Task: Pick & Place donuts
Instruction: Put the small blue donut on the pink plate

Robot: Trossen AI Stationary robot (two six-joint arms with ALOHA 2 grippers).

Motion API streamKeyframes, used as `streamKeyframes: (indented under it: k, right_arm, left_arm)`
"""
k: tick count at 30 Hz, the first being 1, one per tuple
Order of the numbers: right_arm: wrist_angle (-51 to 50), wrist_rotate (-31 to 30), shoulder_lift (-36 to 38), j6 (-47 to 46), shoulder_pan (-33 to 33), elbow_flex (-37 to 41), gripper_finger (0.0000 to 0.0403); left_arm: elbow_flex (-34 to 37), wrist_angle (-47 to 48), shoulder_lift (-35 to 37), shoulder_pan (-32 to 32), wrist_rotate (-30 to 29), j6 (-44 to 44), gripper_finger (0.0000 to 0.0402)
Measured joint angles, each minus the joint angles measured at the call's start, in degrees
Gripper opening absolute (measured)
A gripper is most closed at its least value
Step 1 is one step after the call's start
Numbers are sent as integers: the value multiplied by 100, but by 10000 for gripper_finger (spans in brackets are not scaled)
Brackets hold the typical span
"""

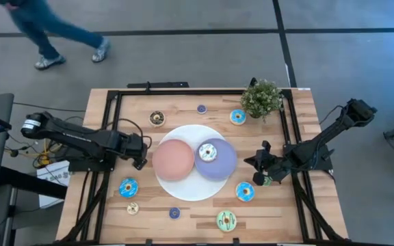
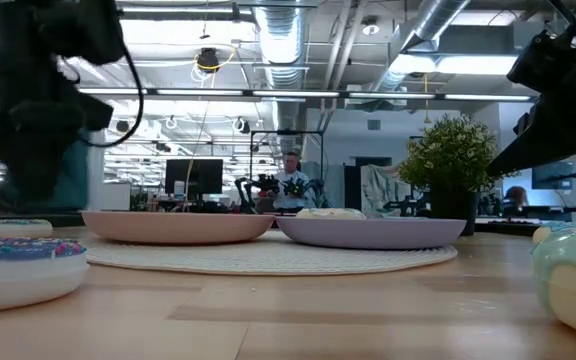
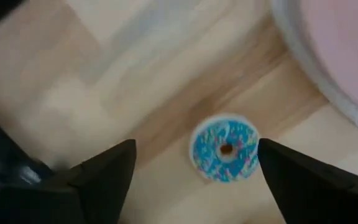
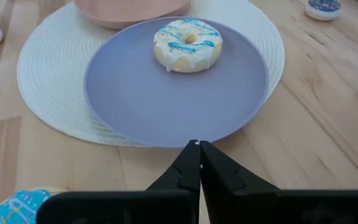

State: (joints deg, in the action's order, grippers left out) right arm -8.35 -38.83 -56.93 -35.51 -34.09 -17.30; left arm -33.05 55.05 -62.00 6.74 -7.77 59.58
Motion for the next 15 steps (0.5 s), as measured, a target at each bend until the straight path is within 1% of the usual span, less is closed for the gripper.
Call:
streamKeyframes:
  k: [2, 8, 15]
  right_arm:
    - [8, 0, 0, 0, 0, -2, 1]
    - [8, -7, 0, -2, 0, -2, 0]
    - [3, -9, 0, 0, 0, -2, 0]
  left_arm:
    - [82, -115, 0, -4, 132, 156, 334]
    - [216, -295, 0, 2, 122, 510, 332]
    - [429, -591, -2, 4, 150, 629, 332]
